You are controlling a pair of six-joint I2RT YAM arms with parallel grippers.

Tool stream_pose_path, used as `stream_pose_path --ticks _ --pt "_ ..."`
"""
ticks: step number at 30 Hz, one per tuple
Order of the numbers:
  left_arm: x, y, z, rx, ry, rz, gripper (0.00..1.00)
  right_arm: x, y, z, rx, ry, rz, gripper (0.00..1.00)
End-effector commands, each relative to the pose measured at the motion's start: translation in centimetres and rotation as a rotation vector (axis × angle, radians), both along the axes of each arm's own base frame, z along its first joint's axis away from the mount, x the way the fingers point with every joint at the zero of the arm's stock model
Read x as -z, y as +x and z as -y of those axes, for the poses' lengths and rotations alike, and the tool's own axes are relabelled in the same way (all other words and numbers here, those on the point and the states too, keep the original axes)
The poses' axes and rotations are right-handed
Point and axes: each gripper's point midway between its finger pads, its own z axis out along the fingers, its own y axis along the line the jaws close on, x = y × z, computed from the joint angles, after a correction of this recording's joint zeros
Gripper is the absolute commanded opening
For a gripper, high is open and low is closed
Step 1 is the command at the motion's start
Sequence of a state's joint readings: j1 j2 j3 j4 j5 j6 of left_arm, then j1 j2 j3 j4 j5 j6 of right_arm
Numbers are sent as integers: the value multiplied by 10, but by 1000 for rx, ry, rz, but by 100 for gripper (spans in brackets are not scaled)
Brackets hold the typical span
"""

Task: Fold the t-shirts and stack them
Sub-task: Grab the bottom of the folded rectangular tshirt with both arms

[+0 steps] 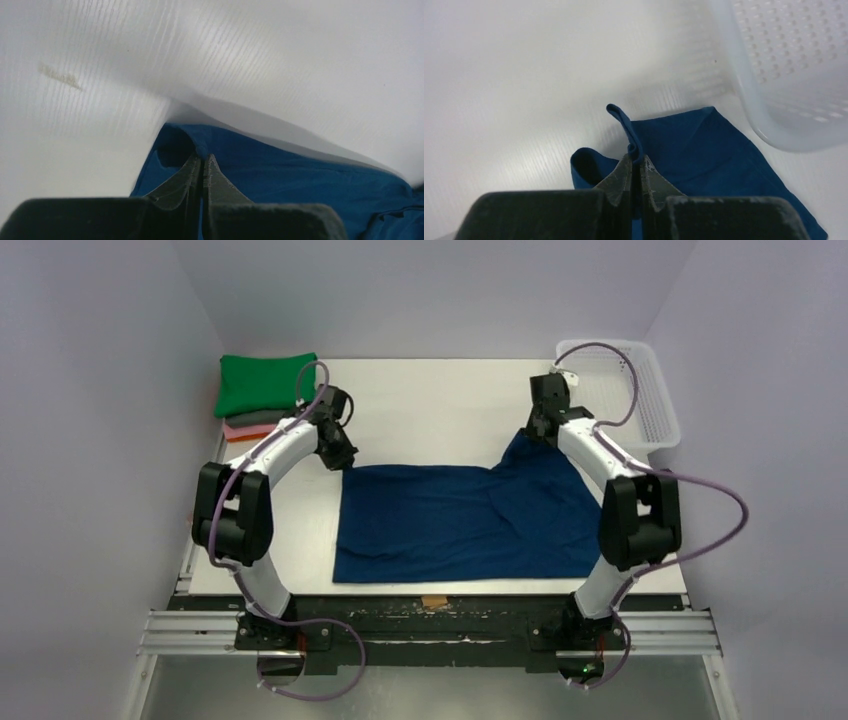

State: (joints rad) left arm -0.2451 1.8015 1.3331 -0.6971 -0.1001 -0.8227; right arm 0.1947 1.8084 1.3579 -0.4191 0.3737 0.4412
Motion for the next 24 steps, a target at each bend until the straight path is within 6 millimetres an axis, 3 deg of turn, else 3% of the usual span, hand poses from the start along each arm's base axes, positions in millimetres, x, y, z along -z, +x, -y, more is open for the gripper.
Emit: stream_pose_path --ticks 1,7,13,16,24 --pt "-28 -7 13 60 -17 109 0 -34 -33 -1 -14 40 103 0" --pt "-25 -46 1 51 19 109 0 -38 -106 8 18 15 79 0" --pt "-27 -82 -5 60 12 157 0 -47 -174 31 77 -8 97 0" --pt "-22 -96 -4 72 2 166 0 -46 -195 38 91 -6 100 0" --pt "7 -127 -8 73 11 107 0 -11 -244 41 144 53 -8 0"
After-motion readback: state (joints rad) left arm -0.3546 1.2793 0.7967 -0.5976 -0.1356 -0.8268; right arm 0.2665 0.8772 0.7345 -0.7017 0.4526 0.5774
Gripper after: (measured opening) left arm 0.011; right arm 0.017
